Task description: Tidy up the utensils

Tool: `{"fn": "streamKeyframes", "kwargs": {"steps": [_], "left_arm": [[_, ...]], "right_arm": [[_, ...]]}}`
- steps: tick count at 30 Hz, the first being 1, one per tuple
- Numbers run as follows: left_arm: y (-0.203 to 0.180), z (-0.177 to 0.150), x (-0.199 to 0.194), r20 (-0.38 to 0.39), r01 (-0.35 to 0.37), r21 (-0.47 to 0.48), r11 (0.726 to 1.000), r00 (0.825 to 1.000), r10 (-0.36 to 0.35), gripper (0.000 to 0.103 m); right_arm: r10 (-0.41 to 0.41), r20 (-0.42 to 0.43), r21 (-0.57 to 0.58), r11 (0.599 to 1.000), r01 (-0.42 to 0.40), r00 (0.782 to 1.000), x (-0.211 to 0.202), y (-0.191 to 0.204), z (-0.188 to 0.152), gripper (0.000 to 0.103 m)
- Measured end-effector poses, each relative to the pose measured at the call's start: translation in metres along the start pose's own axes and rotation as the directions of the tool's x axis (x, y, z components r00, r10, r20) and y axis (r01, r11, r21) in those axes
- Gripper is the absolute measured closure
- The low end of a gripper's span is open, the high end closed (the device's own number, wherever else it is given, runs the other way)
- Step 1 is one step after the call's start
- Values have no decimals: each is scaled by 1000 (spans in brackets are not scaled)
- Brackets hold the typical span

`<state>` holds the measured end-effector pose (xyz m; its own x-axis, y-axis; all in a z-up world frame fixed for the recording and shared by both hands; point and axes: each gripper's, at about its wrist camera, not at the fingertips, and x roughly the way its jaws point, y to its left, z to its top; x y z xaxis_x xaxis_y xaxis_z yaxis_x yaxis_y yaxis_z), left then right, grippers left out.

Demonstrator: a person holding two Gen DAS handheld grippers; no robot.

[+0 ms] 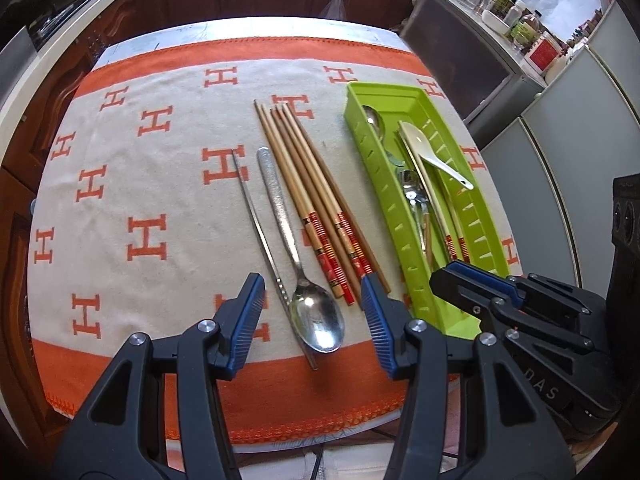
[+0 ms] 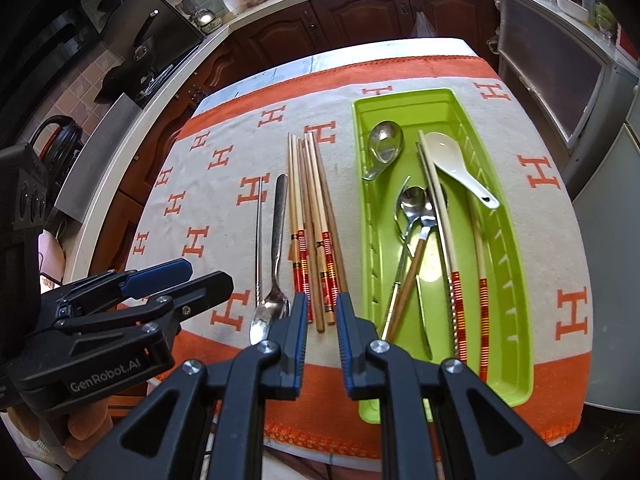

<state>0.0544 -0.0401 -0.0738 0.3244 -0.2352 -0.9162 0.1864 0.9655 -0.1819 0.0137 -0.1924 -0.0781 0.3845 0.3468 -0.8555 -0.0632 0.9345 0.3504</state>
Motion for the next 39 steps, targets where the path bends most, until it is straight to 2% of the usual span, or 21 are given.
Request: {"fn": "streamKeyframes", "kwargs": {"steps": [5,11,17,23,26,30,36,39], "left_arm": [[20,-2,-1,12,-16,-17,1000,1000,16,56],[49,-3,1,20,-76,-41,996,997,77,56],[73,-5,18,-32,-93,-69,993,995,91,56],[74,1,46,-78,-37,-66,997,996,32,56],[77,7,63,-106,7,-105,994,994,-18,56],[81,15,82,-151,26,-159,987,987,-51,56],[79,27,94,-160,18,-187,982,986,-49,59],[69,28,97,-163,-19,-150,989,987,-6,61]], "right_arm": [[-5,-5,-20,1000,5,1000,4,12,2,89],[-4,-38,-19,1000,3,999,18,18,5,89],[-1,-73,-32,999,-2,997,33,25,9,89],[31,-107,6,1000,-30,994,53,24,14,89],[37,-117,15,999,-35,992,61,25,16,89],[52,-124,20,999,-50,991,67,25,16,89],[64,-126,36,998,-60,990,69,20,14,89],[70,-123,41,997,-65,990,67,17,13,89]]}}
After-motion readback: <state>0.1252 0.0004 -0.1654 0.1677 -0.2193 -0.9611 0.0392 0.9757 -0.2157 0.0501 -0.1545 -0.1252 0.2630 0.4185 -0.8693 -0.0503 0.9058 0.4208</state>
